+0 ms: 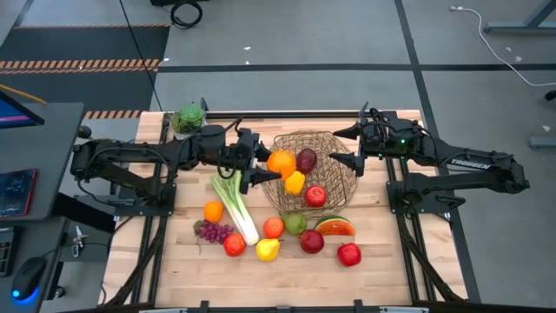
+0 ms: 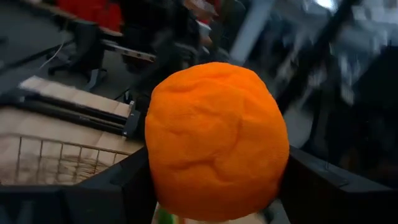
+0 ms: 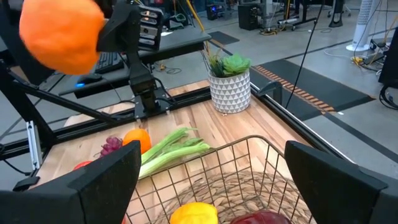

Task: Build produce basket
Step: Put the orange into the brown wire basket

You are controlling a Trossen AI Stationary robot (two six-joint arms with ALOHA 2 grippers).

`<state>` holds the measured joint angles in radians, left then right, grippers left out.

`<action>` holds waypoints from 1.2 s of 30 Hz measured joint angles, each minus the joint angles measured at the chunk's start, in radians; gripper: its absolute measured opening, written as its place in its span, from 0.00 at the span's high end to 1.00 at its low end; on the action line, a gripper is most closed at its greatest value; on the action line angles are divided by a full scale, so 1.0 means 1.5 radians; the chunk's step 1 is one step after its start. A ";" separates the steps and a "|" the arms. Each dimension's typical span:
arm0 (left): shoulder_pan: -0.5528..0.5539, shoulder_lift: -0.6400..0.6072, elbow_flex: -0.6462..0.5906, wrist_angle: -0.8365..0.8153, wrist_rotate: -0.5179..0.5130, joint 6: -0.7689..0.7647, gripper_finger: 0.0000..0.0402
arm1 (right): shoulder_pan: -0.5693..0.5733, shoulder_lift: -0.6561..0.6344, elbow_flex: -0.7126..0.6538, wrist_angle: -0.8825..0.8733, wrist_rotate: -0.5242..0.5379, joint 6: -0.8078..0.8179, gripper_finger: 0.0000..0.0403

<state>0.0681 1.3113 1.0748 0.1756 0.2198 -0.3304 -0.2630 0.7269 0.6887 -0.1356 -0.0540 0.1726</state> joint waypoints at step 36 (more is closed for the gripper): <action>-0.084 0.166 0.000 0.092 -0.469 1.148 0.32 | 0.107 0.209 -0.010 0.289 0.018 -0.119 0.01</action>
<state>-0.0578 1.5606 1.0748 0.3136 -0.4840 1.3923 -0.1021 1.0404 0.6736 0.2973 -0.0265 -0.0063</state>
